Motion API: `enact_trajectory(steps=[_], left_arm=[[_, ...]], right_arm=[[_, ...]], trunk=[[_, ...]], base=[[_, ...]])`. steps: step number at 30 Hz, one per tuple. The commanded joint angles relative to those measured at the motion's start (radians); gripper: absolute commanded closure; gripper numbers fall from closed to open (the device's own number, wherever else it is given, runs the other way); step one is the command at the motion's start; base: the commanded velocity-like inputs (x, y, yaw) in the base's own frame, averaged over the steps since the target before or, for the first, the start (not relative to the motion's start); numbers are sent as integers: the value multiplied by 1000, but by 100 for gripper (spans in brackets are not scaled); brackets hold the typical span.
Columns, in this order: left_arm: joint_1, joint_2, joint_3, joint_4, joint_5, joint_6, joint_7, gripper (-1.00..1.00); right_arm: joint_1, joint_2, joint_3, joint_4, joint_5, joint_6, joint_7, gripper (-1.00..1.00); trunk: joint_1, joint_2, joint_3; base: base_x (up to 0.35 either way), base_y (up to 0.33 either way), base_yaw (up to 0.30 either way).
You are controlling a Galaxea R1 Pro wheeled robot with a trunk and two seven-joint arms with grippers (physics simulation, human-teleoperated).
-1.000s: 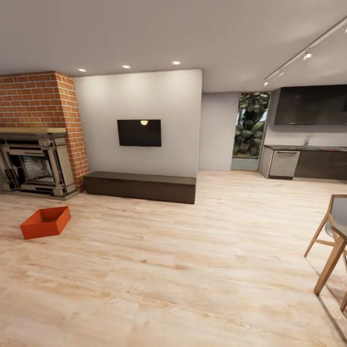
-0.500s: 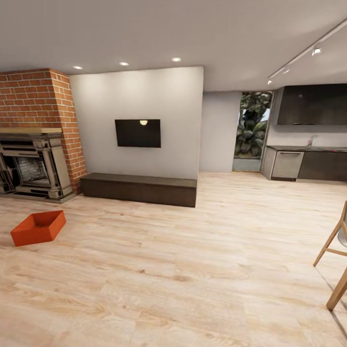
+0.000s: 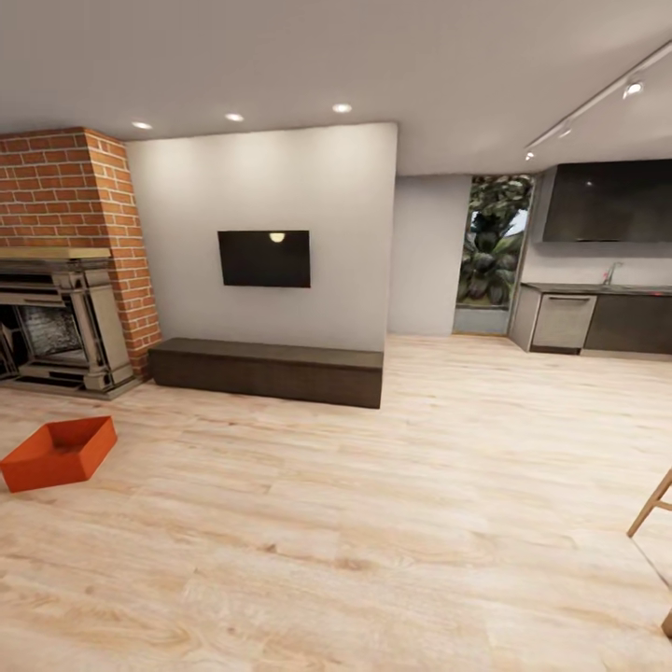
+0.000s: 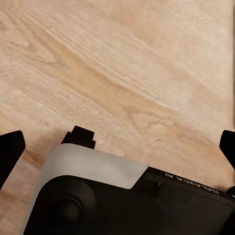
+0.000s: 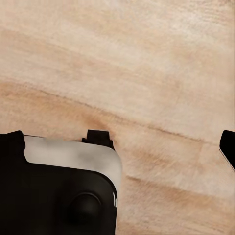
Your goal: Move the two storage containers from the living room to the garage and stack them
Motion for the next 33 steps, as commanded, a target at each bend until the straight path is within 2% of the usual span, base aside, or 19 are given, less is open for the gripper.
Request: enact_trajectory(steps=[1,11,25,33], left_arm=[[-1,0,-7,0,7,2,2,-100],[-1,-1,-7,0,7,2,2,-100],[-1,-1,-7,0,7,2,2,-100],[-1,-1,-7,0,7,2,2,-100]], right_arm=[[-1,0,7,3,1,-5,-4,-100],[-1,10,5,4,-4,-5,-3,-100],[-1,8,7,4,-7,-3,-3,-100],[-1,10,9,4,-1,6,-2,-100]], trunk=[[1,-1,-1],[1,-1,-1],[1,-1,-1],[1,-1,-1]], base=[[322,0,0],[322,0,0],[322,0,6],[322,0,238]])
